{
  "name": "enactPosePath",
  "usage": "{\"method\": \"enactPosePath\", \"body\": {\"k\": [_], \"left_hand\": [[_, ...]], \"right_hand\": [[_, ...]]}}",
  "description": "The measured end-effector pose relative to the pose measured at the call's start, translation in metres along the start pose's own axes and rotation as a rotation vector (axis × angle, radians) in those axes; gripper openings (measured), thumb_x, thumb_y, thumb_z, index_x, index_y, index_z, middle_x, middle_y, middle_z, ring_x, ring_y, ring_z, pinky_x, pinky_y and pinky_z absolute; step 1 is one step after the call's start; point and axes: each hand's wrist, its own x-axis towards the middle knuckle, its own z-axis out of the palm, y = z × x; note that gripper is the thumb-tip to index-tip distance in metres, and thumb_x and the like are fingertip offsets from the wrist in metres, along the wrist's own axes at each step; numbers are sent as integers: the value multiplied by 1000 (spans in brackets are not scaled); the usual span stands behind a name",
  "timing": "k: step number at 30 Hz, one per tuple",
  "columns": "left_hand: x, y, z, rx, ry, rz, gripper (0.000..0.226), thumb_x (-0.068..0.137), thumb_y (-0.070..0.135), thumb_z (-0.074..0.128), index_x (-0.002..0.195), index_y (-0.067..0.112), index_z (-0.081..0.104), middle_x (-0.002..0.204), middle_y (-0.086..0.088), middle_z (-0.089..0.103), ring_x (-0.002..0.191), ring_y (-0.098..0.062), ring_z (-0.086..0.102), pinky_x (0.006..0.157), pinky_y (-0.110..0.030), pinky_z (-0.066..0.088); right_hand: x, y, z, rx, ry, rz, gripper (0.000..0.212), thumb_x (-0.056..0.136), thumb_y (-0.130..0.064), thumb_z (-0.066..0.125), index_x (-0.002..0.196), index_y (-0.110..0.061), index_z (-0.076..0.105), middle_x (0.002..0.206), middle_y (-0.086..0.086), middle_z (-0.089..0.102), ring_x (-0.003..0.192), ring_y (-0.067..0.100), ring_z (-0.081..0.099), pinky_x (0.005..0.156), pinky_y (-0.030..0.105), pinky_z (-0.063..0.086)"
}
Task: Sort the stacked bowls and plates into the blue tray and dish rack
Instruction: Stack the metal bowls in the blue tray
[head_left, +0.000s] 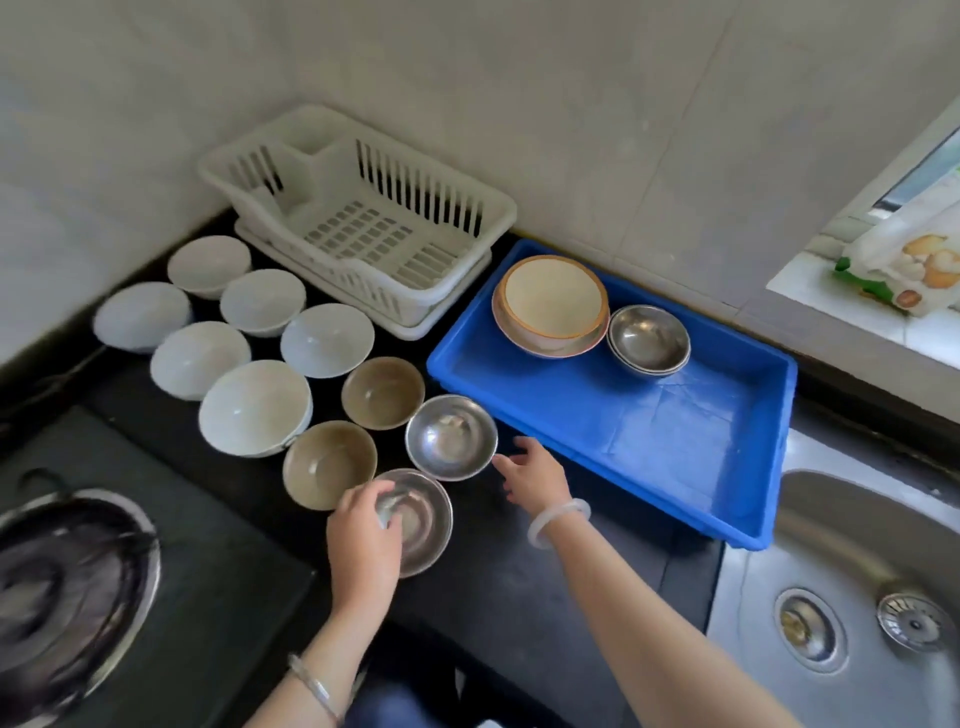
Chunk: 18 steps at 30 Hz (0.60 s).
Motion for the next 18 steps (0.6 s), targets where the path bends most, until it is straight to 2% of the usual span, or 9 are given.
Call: {"method": "enactPosePath", "body": {"k": [3,6,8,12,16,18], "left_hand": [[-11,-20,0,43,65,-72,36,74,-6,67,105,11,65,117,-14,56,101,-40,52,89,-41,41],[-14,-33,2,-41,43,-160,42,76,-7,63,111,15,60,120,-11,48,100,-36,53,89,-42,45],[-14,-36,0,-146,10,-229,48,78,-7,60,117,20,52,115,-7,49,97,-29,56,86,-42,49],[-14,-40,-3,-283,5,-310,51,83,-2,57,124,26,45,102,3,55,92,-23,57,79,-36,48],[-11,-44,-9,-274,-46,-307,35,81,1,60,111,20,57,100,2,63,92,-23,62,81,-39,53],[-11,-43,-13,-296,-79,-291,33,80,1,62,105,23,59,93,8,62,89,-20,63,80,-41,56]], "right_hand": [[6,-7,14,72,1,47,50,89,-24,61,135,-18,43,90,-5,61,68,12,66,57,21,56],[10,-9,23,114,-1,54,40,90,-12,57,129,-15,51,106,4,63,71,12,67,66,25,59],[9,-8,26,171,3,55,35,90,-7,54,124,-13,54,110,7,64,70,10,67,67,24,59],[4,-3,23,258,40,77,33,90,-4,53,121,-13,56,94,0,65,67,10,69,57,18,56],[-2,8,15,303,56,96,35,89,-2,53,122,-13,56,98,4,65,75,14,69,56,18,56],[-4,14,10,318,55,99,35,88,-1,53,122,-12,57,103,7,66,77,17,70,55,17,56]]}}
